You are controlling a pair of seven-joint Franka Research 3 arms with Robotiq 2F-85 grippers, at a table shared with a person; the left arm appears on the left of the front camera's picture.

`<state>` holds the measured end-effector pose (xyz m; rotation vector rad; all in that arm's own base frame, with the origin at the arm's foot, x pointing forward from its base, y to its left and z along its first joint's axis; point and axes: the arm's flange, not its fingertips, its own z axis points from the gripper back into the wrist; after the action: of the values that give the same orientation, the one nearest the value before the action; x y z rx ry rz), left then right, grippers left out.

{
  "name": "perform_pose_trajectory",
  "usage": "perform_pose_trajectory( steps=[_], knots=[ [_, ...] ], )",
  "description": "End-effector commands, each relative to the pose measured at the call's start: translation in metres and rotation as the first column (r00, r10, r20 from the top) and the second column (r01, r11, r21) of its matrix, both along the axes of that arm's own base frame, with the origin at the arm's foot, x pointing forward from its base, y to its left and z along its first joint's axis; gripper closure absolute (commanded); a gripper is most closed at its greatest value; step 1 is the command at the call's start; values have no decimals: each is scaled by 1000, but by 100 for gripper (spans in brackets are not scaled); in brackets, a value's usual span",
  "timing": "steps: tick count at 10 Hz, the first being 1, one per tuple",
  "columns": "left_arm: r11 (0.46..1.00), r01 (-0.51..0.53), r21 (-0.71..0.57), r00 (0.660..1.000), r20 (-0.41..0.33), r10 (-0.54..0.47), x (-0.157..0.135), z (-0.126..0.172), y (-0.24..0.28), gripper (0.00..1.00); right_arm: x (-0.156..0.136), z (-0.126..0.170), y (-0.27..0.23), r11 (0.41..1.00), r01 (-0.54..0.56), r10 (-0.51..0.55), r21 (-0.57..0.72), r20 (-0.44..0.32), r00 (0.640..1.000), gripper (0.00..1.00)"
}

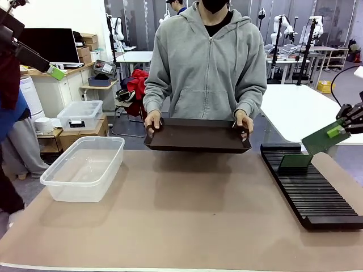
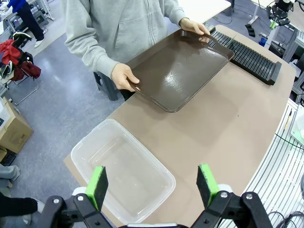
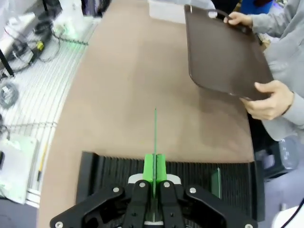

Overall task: Sort PCBs into racks and boxes based on the side picked up.
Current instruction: If the short side of the Blank PCB is picked up, insert it into the PCB Rack ; if the long side is picked up, place it in the Organizing box.

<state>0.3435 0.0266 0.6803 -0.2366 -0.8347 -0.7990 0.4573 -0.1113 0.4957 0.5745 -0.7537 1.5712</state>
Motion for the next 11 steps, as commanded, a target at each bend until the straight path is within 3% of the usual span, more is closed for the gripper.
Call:
perform_pose_trajectory(
  steps=[1,4,5,6,7,9,11],
  knots=[
    [1000,2,-7,1000,7,-2,0,-2,1,0,-7,-21,8,999,1,7,-49,148,989,97],
    [1000,2,-7,1000,7,-2,0,-2,1,0,5,-52,-1,998,-35,27,45,159,987,97],
    [1000,2,-7,1000,7,-2,0,-2,1,0,10,-58,-8,996,-37,26,84,126,992,97],
    [1000,2,-7,1000,7,-2,0,-2,1,0,15,-49,-11,973,18,-3,230,-63,998,97],
    [1000,2,-7,1000,7,-2,0,-2,1,0,2,-51,-4,999,-33,29,27,125,992,97],
    [1000,2,-7,1000,7,-2,0,-2,1,0,2,-51,-4,999,-33,29,27,125,992,97],
    [1000,2,-7,1000,7,-2,0,-2,1,0,6,-63,-2,995,-55,52,87,31,998,97]
  ],
)
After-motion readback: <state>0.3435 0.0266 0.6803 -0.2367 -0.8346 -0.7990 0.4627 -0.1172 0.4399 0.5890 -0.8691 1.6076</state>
